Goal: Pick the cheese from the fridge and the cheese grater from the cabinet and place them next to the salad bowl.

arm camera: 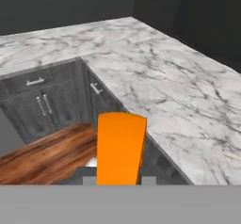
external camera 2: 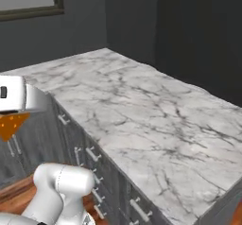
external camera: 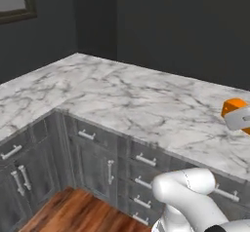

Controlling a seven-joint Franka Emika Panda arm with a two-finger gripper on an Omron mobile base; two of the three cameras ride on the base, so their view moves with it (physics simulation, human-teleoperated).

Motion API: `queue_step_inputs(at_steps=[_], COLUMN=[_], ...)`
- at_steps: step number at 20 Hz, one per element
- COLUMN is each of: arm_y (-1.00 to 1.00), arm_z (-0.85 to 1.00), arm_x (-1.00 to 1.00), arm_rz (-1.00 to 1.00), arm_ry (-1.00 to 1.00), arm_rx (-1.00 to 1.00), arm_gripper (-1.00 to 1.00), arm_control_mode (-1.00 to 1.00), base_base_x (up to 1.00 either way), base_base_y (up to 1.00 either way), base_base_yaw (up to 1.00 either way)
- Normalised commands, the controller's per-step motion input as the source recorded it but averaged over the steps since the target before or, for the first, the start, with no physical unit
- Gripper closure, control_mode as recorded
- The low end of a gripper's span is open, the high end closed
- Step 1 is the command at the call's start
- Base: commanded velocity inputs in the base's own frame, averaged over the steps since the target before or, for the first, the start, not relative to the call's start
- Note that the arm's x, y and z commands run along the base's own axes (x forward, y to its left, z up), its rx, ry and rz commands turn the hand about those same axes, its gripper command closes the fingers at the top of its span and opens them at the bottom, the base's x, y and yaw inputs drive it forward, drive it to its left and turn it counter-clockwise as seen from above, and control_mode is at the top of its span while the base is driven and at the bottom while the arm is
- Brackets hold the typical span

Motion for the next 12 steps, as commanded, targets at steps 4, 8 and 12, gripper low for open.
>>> queue_step_inputs(at_steps=[4,8,12], arm_y=[0.00,0.00,0.00], arm_z=[0.00,0.00,0.00], arm_x=[0.00,0.00,0.00], arm_rz=[0.00,0.00,0.00], arm_ry=[0.00,0.00,0.00], arm_rx=[0.00,0.00,0.00], arm_gripper=[1.00,1.00,1.00], arm_control_mode=[1.00,1.00,1.00], base_base_x=[-0.67,-0.55,-0.10], base_base_y=[-0.39,-1.00,-0.68], base_base_yaw=[-0.70,-0.47,-0.77])
